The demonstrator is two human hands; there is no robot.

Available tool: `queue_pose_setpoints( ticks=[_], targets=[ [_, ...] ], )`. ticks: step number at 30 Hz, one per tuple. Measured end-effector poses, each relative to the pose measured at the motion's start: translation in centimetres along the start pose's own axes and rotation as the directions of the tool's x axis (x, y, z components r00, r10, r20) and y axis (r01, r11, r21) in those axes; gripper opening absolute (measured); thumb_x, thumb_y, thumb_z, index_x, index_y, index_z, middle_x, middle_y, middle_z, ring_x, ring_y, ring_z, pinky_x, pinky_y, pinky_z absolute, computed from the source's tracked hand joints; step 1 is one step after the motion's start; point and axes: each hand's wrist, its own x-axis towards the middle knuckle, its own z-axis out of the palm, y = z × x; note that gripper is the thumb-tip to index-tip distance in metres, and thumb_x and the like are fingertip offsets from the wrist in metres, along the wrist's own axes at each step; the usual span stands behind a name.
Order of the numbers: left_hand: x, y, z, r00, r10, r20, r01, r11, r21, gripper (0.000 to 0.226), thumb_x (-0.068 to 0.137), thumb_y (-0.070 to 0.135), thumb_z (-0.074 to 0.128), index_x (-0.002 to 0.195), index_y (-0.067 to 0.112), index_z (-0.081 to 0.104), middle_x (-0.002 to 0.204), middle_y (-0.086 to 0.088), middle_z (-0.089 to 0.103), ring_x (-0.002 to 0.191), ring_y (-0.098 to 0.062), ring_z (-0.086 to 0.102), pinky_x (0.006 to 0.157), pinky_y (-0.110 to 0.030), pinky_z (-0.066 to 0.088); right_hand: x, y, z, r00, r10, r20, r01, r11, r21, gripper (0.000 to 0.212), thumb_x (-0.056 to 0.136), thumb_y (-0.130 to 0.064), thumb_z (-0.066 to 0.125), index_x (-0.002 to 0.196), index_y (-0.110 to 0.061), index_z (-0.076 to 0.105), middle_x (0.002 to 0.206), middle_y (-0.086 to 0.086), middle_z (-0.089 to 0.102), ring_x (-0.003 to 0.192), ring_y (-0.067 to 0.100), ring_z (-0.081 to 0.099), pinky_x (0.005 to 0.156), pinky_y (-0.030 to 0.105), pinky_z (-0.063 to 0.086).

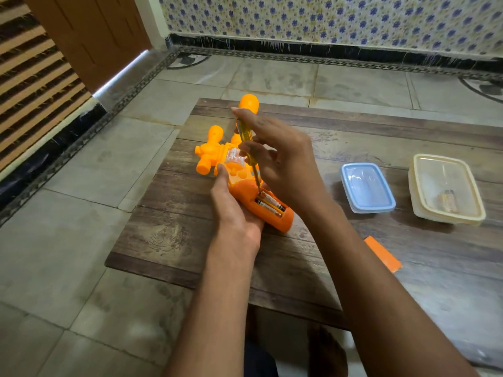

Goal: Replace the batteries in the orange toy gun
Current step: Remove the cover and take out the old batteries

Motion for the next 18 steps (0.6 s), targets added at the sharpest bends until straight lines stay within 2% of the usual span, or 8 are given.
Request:
queue_pose_setpoints(
  ticks=[3, 6, 11, 15, 18],
  targets=[
    [-0.1, 0.1, 0.0, 1.0, 0.007, -0.014, -0.007, 1.0, 0.018, 0.055, 0.099, 0.062, 0.047, 0.13, 0.022, 0.069, 0.115, -0.015, 0.077, 0.114, -0.037, 0.071, 0.107, -0.058, 0.049, 0.2, 0.3, 0.4, 0.999, 0.042, 0.02, -0.042, 0.999, 0.02, 0.051, 0.092, 0.012, 0.061, 0.141, -0.001, 0.059, 0.106, 0.012, 0.07, 0.083, 0.008, 0.066, 0.076, 0.023, 0.059],
    [-0.1, 0.2, 0.1, 1.0, 0.011, -0.017, -0.01, 0.999, 0.03, 0.054, 0.099, 0.061, 0.048, 0.131, 0.023, 0.069, 0.119, -0.015, 0.076, 0.116, -0.037, 0.07, 0.108, -0.058, 0.048, 0.5, 0.4, 0.8, 0.997, 0.065, 0.041, -0.066, 0.997, 0.029, 0.054, 0.093, 0.012, 0.059, 0.144, -0.003, 0.055, 0.109, 0.015, 0.069, 0.084, 0.015, 0.068, 0.076, 0.031, 0.061],
    [-0.4, 0.3, 0.0, 0.999, 0.023, -0.039, -0.02, 0.998, 0.067, 0.054, 0.099, 0.061, 0.049, 0.131, 0.023, 0.069, 0.115, -0.013, 0.077, 0.111, -0.035, 0.072, 0.104, -0.056, 0.052, 0.5, 0.4, 1.1, 0.996, 0.071, 0.045, -0.074, 0.996, 0.051, 0.056, 0.093, 0.014, 0.058, 0.147, -0.001, 0.052, 0.109, 0.018, 0.067, 0.081, 0.014, 0.068, 0.076, 0.012, 0.053],
    [-0.4, 0.3, 0.0, 0.998, 0.026, -0.051, -0.022, 0.996, 0.082, 0.055, 0.099, 0.062, 0.047, 0.131, 0.024, 0.069, 0.111, -0.011, 0.079, 0.108, -0.033, 0.073, 0.098, -0.052, 0.055, 0.5, 0.5, 1.2, 0.993, 0.117, 0.021, -0.118, 0.99, 0.074, 0.055, 0.094, 0.012, 0.058, 0.146, -0.003, 0.054, 0.108, 0.018, 0.068, 0.083, 0.021, 0.07, 0.076, 0.018, 0.057],
    [-0.3, 0.3, -0.1, 0.999, 0.026, -0.047, -0.022, 0.996, 0.085, 0.056, 0.098, 0.065, 0.046, 0.13, 0.024, 0.069, 0.113, -0.012, 0.078, 0.111, -0.034, 0.072, 0.104, -0.056, 0.051, 0.6, 0.5, 1.1, 0.99, 0.144, 0.009, -0.144, 0.986, 0.087, 0.051, 0.096, 0.005, 0.059, 0.145, -0.005, 0.055, 0.107, 0.016, 0.069, 0.078, 0.02, 0.071, 0.074, 0.024, 0.059]
  ],
)
